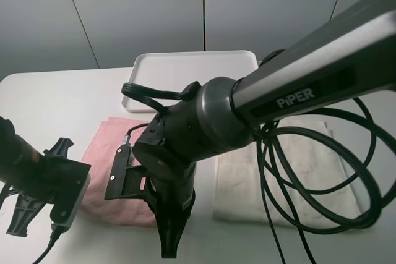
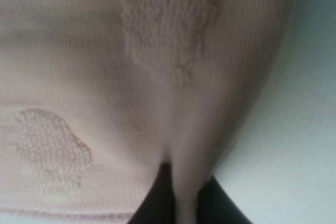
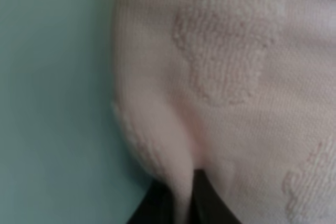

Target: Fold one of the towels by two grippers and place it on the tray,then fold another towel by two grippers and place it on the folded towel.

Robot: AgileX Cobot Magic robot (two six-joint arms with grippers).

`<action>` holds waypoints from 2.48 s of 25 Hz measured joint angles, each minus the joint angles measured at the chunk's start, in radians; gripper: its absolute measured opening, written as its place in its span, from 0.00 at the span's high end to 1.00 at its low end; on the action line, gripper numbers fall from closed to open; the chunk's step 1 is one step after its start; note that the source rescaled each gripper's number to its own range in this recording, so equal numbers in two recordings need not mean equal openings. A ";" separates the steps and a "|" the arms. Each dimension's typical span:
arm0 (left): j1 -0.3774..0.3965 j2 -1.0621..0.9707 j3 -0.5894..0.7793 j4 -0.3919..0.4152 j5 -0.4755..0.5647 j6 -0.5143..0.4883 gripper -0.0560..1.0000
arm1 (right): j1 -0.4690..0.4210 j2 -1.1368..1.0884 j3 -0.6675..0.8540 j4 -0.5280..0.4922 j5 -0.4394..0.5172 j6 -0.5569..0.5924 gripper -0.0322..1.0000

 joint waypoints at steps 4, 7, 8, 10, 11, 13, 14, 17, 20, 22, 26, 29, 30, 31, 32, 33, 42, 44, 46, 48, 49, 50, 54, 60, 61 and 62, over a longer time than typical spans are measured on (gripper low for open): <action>0.000 -0.006 0.000 0.004 -0.002 -0.039 0.94 | 0.000 -0.006 0.000 -0.016 0.002 0.034 0.96; 0.000 -0.038 0.000 0.002 -0.002 -0.075 0.94 | 0.000 -0.040 0.003 -0.042 0.019 0.065 0.96; 0.000 -0.056 0.000 0.000 -0.002 -0.098 0.94 | 0.000 -0.060 0.003 -0.059 0.021 0.082 0.96; 0.010 -0.094 0.002 -0.003 -0.002 -0.141 0.94 | 0.000 -0.101 0.003 -0.102 0.021 0.134 0.96; 0.021 -0.116 0.002 -0.003 -0.001 -0.168 0.94 | 0.000 -0.123 0.003 -0.131 0.023 0.166 0.96; 0.052 -0.158 -0.002 -0.004 0.008 -0.221 0.94 | 0.000 -0.159 0.003 -0.189 0.026 0.226 0.96; 0.069 -0.182 -0.014 -0.014 0.013 -0.240 0.94 | 0.000 -0.174 0.003 -0.222 0.026 0.259 0.96; 0.113 -0.244 -0.067 -0.082 0.038 -0.268 0.94 | 0.000 -0.197 0.003 -0.305 0.030 0.347 0.96; 0.133 -0.272 -0.119 -0.169 0.061 -0.276 0.94 | 0.000 -0.198 0.003 -0.376 0.036 0.455 0.96; 0.136 -0.272 -0.136 -0.204 0.064 -0.276 0.94 | -0.008 -0.199 0.003 -0.418 0.041 0.538 0.96; 0.135 -0.263 -0.136 -0.257 0.050 -0.276 0.94 | -0.046 -0.202 0.003 -0.459 0.041 0.638 0.96; 0.135 -0.245 -0.136 -0.293 0.005 -0.276 0.94 | -0.088 -0.202 0.003 -0.460 0.026 0.673 0.96; 0.135 -0.235 -0.136 -0.310 -0.016 -0.276 0.94 | -0.100 -0.202 0.003 -0.460 0.017 0.677 0.96; 0.135 -0.225 -0.137 -0.322 -0.037 -0.276 0.94 | -0.114 -0.202 0.003 -0.460 0.007 0.685 0.96; 0.135 -0.212 -0.139 -0.330 -0.052 -0.276 0.94 | -0.128 -0.202 0.003 -0.459 -0.005 0.694 0.96; 0.135 -0.198 -0.141 -0.339 -0.070 -0.276 0.94 | -0.140 -0.202 0.003 -0.457 -0.018 0.699 0.96; 0.135 -0.040 -0.277 -0.424 -0.105 -0.293 0.94 | -0.249 -0.202 0.003 -0.409 -0.119 0.711 0.96; 0.135 0.003 -0.298 -0.442 -0.103 -0.299 0.94 | -0.266 -0.197 0.003 -0.407 -0.142 0.711 0.96; 0.135 0.033 -0.311 -0.452 -0.103 -0.306 0.94 | -0.289 -0.181 0.003 -0.402 -0.163 0.711 0.96; 0.133 0.051 -0.316 -0.453 -0.116 -0.319 0.93 | -0.308 -0.161 0.003 -0.391 -0.195 0.718 0.96; 0.133 0.055 -0.316 -0.454 -0.127 -0.321 0.91 | -0.318 -0.155 0.003 -0.385 -0.208 0.724 0.96; 0.133 0.060 -0.316 -0.454 -0.134 -0.326 0.87 | -0.327 -0.151 0.003 -0.385 -0.221 0.731 0.96; 0.137 0.060 -0.316 -0.454 -0.184 -0.334 0.53 | -0.355 -0.150 0.003 -0.390 -0.238 0.747 0.91; 0.137 0.060 -0.316 -0.454 -0.204 -0.404 0.02 | -0.357 -0.150 0.003 -0.397 -0.322 0.773 0.10; 0.137 0.060 -0.316 -0.454 -0.202 -0.408 0.01 | -0.357 -0.150 0.003 -0.397 -0.325 0.779 0.05; 0.137 0.060 -0.316 -0.454 -0.193 -0.412 0.01 | -0.357 -0.150 0.003 -0.397 -0.322 0.783 0.02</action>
